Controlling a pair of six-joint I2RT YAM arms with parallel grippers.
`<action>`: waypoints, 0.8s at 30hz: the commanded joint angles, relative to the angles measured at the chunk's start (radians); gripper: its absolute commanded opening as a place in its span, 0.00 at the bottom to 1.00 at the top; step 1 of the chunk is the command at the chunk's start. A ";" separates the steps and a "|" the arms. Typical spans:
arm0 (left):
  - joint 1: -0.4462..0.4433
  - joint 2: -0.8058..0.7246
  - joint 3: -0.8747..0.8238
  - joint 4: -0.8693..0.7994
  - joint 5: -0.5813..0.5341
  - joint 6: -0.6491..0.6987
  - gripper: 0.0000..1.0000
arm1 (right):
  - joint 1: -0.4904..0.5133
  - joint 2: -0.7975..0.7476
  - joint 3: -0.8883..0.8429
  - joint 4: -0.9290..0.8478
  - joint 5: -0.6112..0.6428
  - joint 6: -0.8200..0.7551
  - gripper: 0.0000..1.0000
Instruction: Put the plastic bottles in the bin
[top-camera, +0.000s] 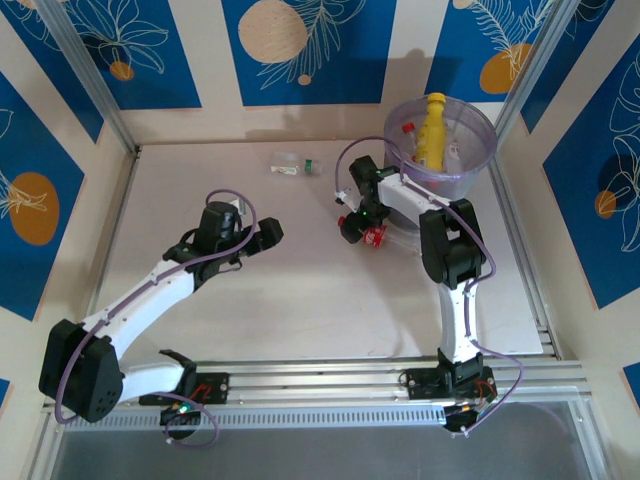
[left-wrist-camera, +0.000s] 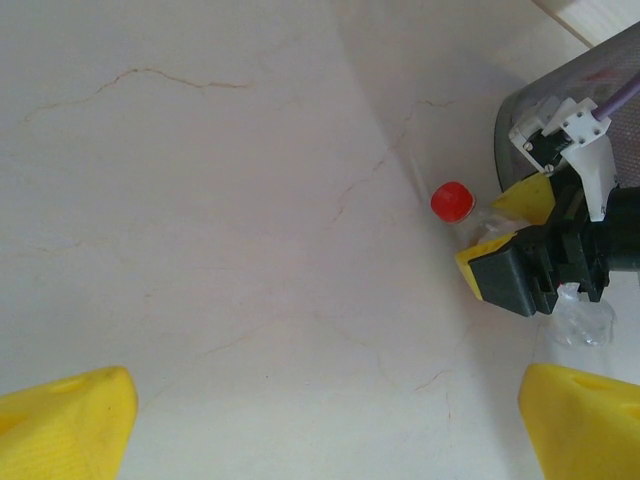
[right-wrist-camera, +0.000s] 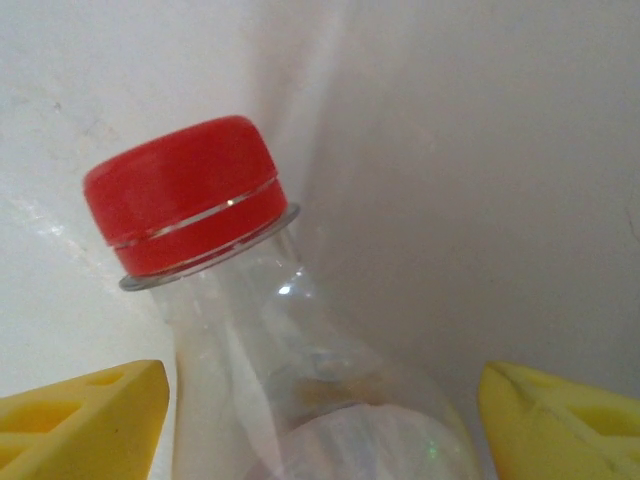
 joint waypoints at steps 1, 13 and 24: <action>0.015 -0.021 -0.015 0.019 0.022 -0.009 0.98 | 0.007 0.027 -0.020 -0.021 -0.034 0.006 0.76; 0.024 -0.026 -0.022 0.027 0.019 -0.009 0.97 | 0.030 0.003 0.012 -0.032 -0.023 0.023 0.54; 0.036 0.000 -0.023 0.049 0.021 -0.010 0.97 | 0.085 -0.228 0.191 -0.149 -0.096 0.072 0.52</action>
